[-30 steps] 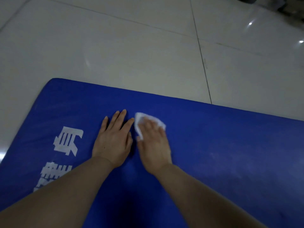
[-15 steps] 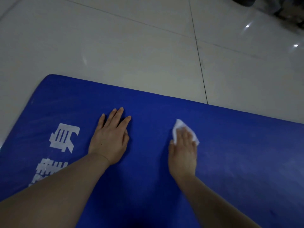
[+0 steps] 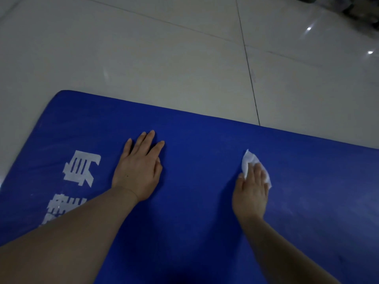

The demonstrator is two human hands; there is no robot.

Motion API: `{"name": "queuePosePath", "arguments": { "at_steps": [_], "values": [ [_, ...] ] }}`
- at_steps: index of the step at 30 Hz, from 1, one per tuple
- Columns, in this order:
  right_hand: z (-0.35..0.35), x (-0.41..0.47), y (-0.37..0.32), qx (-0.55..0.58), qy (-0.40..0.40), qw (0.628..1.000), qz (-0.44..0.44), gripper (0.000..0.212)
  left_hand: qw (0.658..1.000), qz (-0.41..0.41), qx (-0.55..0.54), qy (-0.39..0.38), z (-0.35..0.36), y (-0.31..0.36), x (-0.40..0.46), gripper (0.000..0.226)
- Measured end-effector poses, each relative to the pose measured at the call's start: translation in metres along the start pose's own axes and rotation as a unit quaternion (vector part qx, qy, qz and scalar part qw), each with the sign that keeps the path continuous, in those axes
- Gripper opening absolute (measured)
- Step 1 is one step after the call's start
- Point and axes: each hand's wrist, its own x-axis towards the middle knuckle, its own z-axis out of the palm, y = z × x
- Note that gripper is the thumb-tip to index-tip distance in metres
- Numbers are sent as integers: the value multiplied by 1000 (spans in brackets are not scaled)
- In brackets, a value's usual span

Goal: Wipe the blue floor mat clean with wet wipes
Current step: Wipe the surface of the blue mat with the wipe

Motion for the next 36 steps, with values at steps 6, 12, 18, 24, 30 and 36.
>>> {"name": "queuePosePath", "arguments": {
  "at_steps": [6, 12, 18, 24, 30, 36],
  "values": [
    [32, -36, -60, -23, -6, 982, -186, 60, 1000, 3, 7, -8, -2, 0, 1, 55],
    [40, -58, -59, -47, -46, 933, -355, 54, 1000, 10, -6, -1, -2, 0, 1, 53],
    [19, -37, -15, -32, -44, 987, -150, 72, 999, 29, -13, 30, 2, -2, -3, 46],
    [23, -36, -15, -48, -35, 987, -150, 76, 997, 56, 23, 46, 4, -8, -53, 44],
    [15, -35, -11, -50, -42, 989, -135, 53, 997, 55, 53, -22, 2, -13, -73, 56],
    [19, -49, -13, -24, 26, 999, -8, 53, 997, 54, 48, -14, 4, -13, -72, 58]
  ]
}}
